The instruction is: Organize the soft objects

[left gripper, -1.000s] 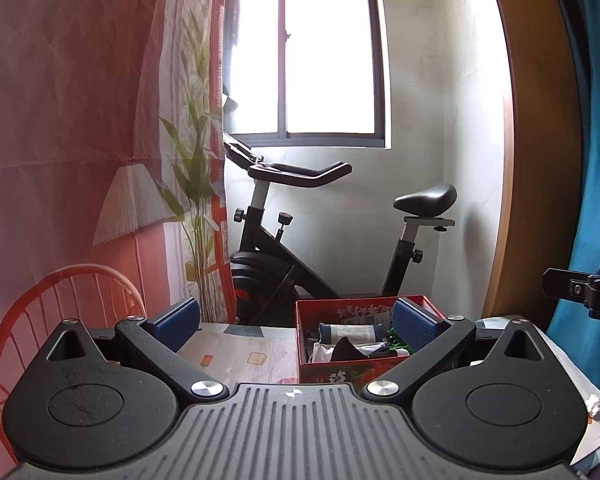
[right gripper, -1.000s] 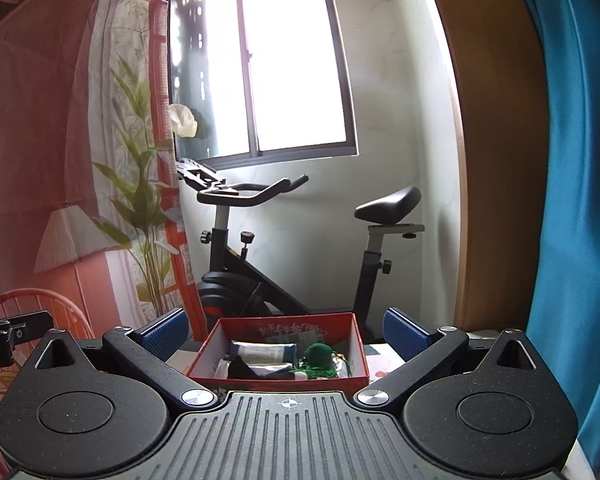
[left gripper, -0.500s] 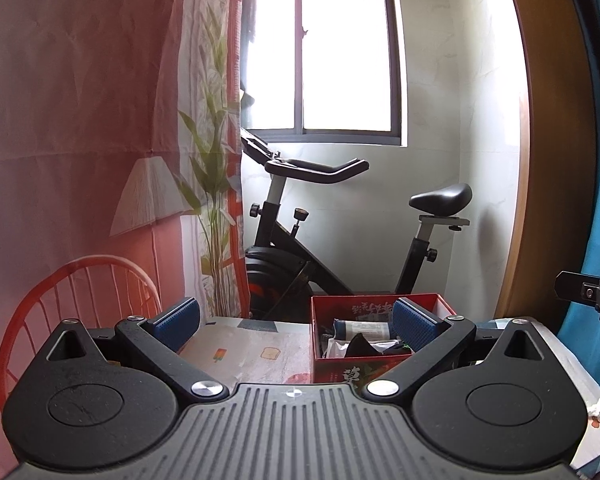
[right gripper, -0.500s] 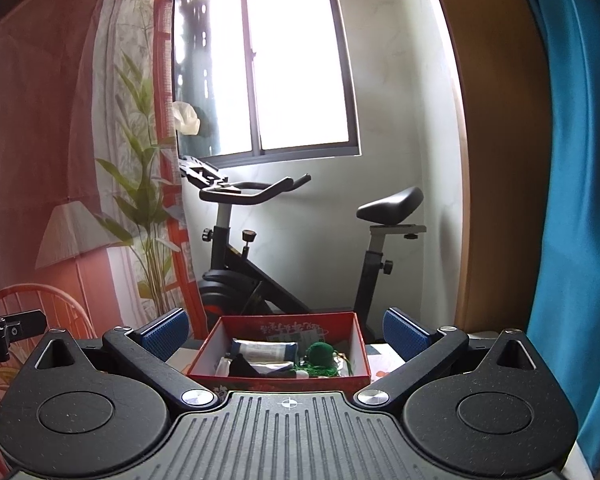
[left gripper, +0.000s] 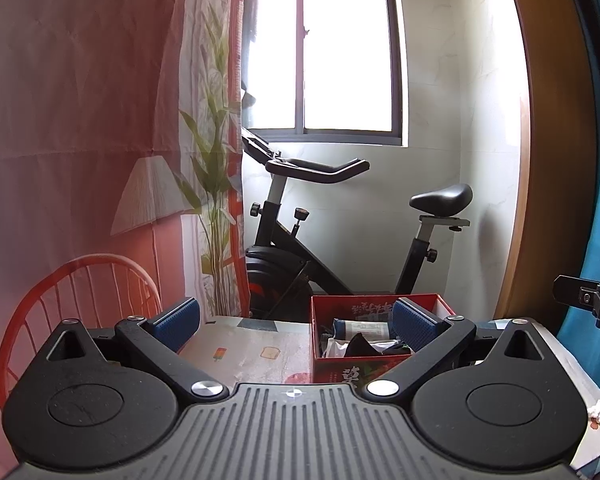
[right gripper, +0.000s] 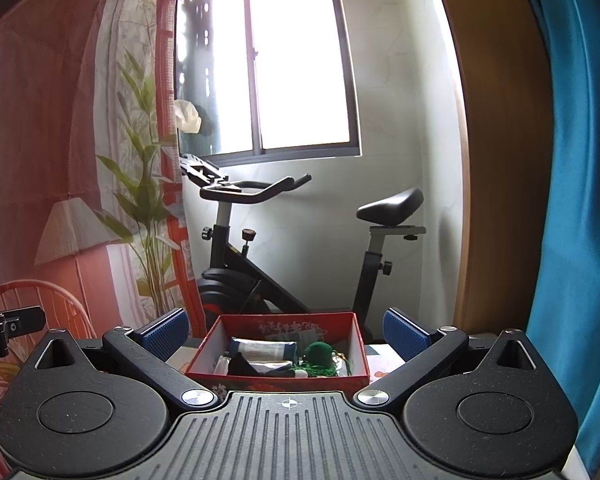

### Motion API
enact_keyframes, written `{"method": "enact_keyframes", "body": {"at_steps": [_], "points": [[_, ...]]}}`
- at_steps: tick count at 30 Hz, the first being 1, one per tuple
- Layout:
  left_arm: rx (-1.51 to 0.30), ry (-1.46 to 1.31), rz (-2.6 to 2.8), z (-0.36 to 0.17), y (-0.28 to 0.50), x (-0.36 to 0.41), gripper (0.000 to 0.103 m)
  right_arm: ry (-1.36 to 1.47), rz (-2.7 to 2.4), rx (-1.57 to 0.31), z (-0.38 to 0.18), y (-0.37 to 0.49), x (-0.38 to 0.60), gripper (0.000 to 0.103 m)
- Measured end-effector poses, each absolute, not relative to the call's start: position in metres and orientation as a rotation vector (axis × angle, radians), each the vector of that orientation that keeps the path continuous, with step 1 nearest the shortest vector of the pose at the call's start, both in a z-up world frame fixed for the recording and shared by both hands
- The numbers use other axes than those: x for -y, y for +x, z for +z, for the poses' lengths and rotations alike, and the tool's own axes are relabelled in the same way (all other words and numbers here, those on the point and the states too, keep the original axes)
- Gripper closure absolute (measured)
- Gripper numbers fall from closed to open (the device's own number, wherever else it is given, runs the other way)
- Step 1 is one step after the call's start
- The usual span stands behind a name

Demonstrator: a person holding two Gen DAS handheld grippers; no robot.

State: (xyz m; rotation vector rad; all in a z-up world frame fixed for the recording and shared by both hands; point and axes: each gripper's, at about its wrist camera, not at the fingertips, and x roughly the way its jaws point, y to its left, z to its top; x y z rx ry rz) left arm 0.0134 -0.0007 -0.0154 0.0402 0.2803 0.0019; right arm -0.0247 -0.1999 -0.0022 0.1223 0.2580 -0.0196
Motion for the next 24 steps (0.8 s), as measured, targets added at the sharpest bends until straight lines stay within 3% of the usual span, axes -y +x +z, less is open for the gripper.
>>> {"method": "enact_keyframes", "body": {"at_steps": [24], "points": [[-0.289,0.042,0.004,-0.0174,0.0142,0.0010,0.000,0.114,-0.012,-0.266,-0.0071,-0.0227,0.2082,0.000]]}}
